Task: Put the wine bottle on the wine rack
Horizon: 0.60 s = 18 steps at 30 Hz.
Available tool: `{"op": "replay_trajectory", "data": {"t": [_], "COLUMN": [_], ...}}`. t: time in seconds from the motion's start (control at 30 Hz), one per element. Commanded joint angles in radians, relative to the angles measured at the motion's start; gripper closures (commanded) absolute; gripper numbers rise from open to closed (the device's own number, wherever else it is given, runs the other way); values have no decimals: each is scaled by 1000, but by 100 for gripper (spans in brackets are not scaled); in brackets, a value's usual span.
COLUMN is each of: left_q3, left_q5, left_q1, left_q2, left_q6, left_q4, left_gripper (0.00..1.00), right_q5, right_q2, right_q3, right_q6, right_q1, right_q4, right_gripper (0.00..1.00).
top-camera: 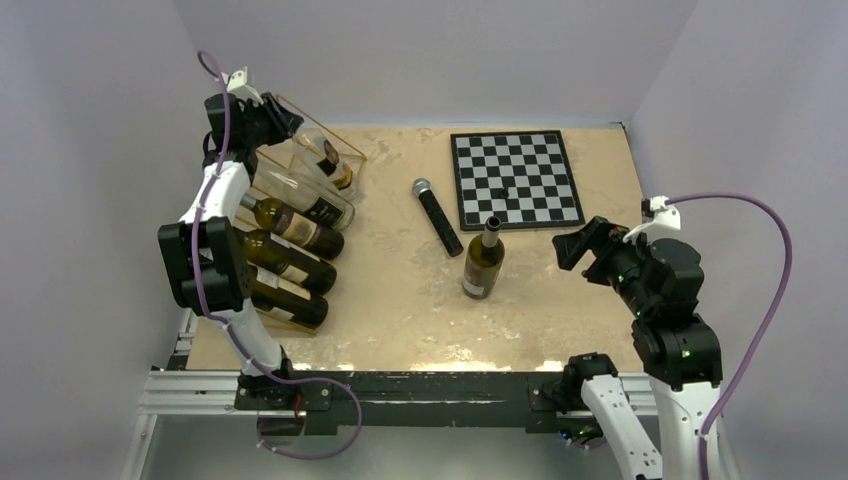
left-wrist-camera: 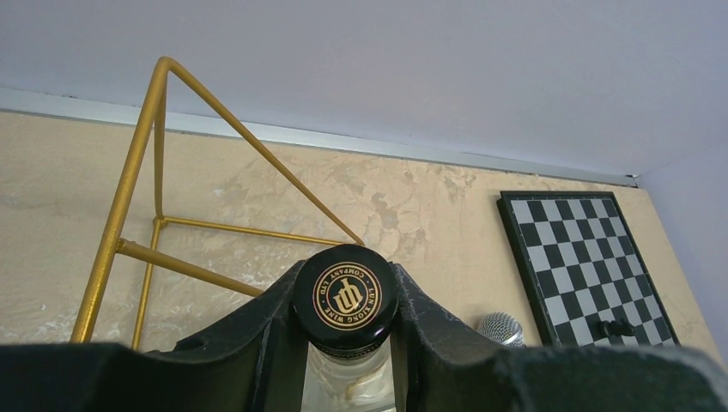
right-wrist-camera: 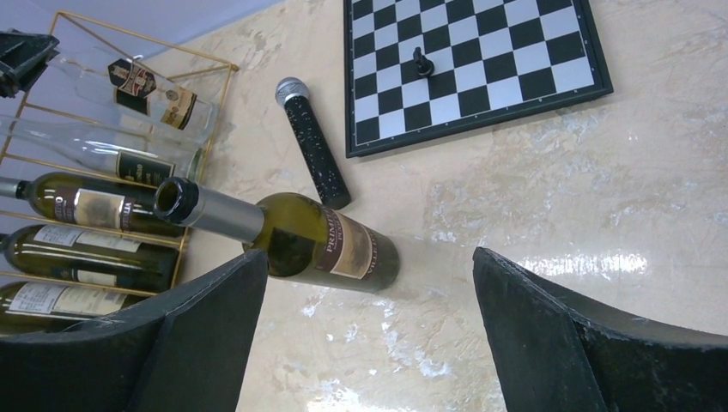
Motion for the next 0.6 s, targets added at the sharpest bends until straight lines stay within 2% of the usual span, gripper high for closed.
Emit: {"op": "replay_trajectory", "data": {"t": [0.0, 0.13, 0.23, 0.57], "left_q3": [-18, -60, -81, -163], "left_q5": [32, -14, -72, -314], "left_q1": [2, 2, 2, -7], "left_q2": [-24, -46, -67, -157], "left_q6": [-51, -56, -63, -147], "left_q4": [120, 128, 124, 97], "left_gripper": [84, 59, 46, 36], "right_q5": [-27, -30, -40, -52], "right_q2": [21, 22, 25, 19], "right_q3": [-2, -9, -16, -29], "right_q6": [13, 16, 23, 32], "right_q1": [-2, -2, -1, -2], "right_q4": [58, 65, 69, 75], "right_gripper": [6, 6, 6, 6]}}
